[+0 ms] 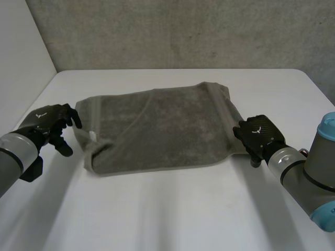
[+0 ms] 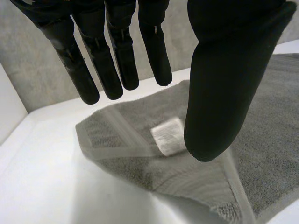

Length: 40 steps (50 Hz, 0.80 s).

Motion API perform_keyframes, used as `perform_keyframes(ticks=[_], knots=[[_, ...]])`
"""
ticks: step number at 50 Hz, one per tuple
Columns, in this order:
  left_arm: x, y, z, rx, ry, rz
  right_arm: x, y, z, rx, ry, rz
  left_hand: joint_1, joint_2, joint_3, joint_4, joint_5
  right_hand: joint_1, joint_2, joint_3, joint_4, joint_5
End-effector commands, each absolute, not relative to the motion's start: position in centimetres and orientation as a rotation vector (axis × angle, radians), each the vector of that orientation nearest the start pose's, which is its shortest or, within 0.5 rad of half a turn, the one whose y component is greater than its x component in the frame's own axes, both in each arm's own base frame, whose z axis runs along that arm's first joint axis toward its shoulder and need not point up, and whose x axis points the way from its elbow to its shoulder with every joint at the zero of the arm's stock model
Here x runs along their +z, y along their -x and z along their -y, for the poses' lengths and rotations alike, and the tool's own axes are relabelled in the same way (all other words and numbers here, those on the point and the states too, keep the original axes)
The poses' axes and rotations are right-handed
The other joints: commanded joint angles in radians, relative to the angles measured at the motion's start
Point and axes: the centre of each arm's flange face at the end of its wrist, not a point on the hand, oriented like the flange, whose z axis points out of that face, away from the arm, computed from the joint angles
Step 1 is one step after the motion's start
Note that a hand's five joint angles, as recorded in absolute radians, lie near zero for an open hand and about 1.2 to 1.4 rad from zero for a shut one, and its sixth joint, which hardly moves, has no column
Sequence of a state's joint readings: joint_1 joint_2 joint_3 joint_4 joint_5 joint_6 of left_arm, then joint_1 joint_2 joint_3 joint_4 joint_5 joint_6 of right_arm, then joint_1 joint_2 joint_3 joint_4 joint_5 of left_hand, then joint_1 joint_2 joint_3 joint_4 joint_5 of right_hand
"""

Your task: Fold the towel.

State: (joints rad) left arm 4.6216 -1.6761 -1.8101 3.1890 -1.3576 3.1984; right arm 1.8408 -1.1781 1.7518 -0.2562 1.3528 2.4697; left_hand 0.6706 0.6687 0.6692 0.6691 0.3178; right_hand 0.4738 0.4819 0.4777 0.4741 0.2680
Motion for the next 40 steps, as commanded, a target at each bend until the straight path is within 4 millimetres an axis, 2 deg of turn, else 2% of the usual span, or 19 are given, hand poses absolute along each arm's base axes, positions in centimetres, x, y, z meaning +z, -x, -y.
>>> perform_keyframes(ticks=[1, 2, 4, 5, 7, 14, 16, 18, 22, 27, 29, 31, 36, 40], knots=[[21.2, 18.3, 26.0, -1.965, -0.576, -2.583, 15.2, -23.4, 27.9, -1.885, 1.353, -2.204, 0.086, 0.088, 0.087, 0.088, 0.264, -0.031, -0.039, -0.035, -0.031, 0.001], [21.2, 18.3, 26.0, -1.965, -0.576, -2.583, 15.2, -23.4, 27.9, -1.885, 1.353, -2.204, 0.086, 0.088, 0.087, 0.088, 0.264, -0.031, -0.039, -0.035, -0.031, 0.001], [21.3, 19.5, 25.4, -1.999, -0.714, -2.539, 15.2, -23.4, 27.9, -1.885, 1.353, -2.204, 0.086, 0.088, 0.087, 0.088, 0.264, -0.031, -0.039, -0.035, -0.031, 0.001], [21.3, 19.5, 25.4, -1.999, -0.715, -2.538, 15.2, -23.4, 27.9, -1.885, 1.353, -2.204, 0.086, 0.088, 0.087, 0.088, 0.264, -0.031, -0.039, -0.035, -0.031, 0.001], [21.5, 20.7, 24.8, -2.041, -0.833, -2.523, 15.2, -23.4, 27.9, -1.885, 1.353, -2.204, 0.086, 0.088, 0.087, 0.088, 0.264, -0.031, -0.039, -0.035, -0.031, 0.001], [21.4, 22.1, 24.3, -2.075, -0.947, -2.529, 15.2, -23.4, 27.9, -1.886, 1.354, -2.205, -0.031, -0.029, -0.03, -0.03, 0.147, -0.031, -0.039, -0.035, -0.031, 0.001], [21.0, 22.6, 24.3, -2.072, -0.977, -2.538, 15.2, -23.4, 27.9, -1.886, 1.355, -2.204, -0.058, -0.056, -0.056, -0.056, 0.12, -0.031, -0.039, -0.035, -0.031, 0.001], [19.2, 24.1, 24.3, -2.034, -1.041, -2.57, 15.2, -23.4, 27.9, -1.887, 1.354, -2.205, -0.186, -0.184, -0.185, -0.185, -0.008, -0.031, -0.039, -0.035, -0.031, 0.001], [18.1, 25.4, 24.6, -2.023, -1.08, -2.574, 15.2, -23.4, 27.8, -1.882, 1.355, -2.208, -0.336, -0.334, -0.335, -0.335, -0.158, -0.031, -0.039, -0.035, -0.031, 0.001], [16.9, 25.7, 26.0, -2.013, -1.037, -2.555, 15.1, -23.4, 27.8, -1.878, 1.358, -2.208, -0.354, -0.352, -0.353, -0.353, -0.176, -0.031, -0.039, -0.035, -0.031, 0.001], [16.0, 25.9, 27.5, -2.013, -1.016, -2.501, 15.1, -23.4, 27.7, -1.879, 1.362, -2.207, -0.354, -0.352, -0.353, -0.353, -0.176, -0.031, -0.039, -0.035, -0.031, 0.001], [15.5, 26.1, 28.0, -2.005, -1.026, -2.463, 15.1, -23.4, 27.7, -1.879, 1.362, -2.207, -0.354, -0.352, -0.353, -0.353, -0.176, -0.031, -0.039, -0.035, -0.031, 0.001], [14.9, 26.2, 29.7, -1.979, -1.044, -2.32, 15.0, -23.3, 27.7, -1.875, 1.365, -2.209, -0.351, -0.349, -0.35, -0.35, -0.173, -0.031, -0.039, -0.035, -0.031, 0.001], [14.4, 26.0, 31.4, -1.936, -0.987, -2.254, 14.9, -23.3, 27.6, -1.873, 1.365, -2.21, -0.343, -0.341, -0.341, -0.341, -0.164, -0.031, -0.039, -0.035, -0.031, 0.001]])
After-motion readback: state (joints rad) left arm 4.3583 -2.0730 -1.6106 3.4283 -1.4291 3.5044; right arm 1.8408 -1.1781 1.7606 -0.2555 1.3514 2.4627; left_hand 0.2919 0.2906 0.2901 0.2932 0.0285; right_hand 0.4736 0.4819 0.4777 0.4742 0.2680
